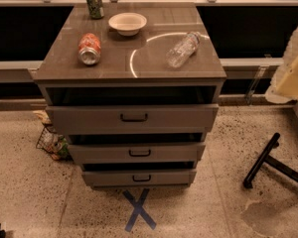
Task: Open bottom drawer
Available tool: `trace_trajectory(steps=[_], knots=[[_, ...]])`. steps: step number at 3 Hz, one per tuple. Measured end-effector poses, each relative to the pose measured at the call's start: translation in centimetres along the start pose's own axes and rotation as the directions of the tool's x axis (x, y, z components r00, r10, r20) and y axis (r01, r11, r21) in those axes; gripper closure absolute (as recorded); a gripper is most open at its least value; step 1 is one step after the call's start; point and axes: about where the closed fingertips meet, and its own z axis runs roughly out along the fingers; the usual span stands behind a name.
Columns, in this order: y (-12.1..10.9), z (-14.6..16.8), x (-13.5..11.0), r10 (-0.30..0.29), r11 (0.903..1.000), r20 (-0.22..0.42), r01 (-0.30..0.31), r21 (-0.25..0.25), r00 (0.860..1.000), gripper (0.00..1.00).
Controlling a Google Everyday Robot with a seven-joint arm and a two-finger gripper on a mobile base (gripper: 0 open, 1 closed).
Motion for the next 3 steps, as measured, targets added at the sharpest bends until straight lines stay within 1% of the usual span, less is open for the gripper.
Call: trace_trajectory(steps=[1,2,3], knots=[[0.0,0.0,0.0,0.000,1.0000,0.000,0.000,0.000,1.000,0.00],[0.5,1.2,0.7,0.005,0.9997,0.023,-0.005,0.025,1.000,0.00],[4.4,9.8,7.5,0.089,0.9956,0.113,-0.085,-0.041,0.990,0.00]])
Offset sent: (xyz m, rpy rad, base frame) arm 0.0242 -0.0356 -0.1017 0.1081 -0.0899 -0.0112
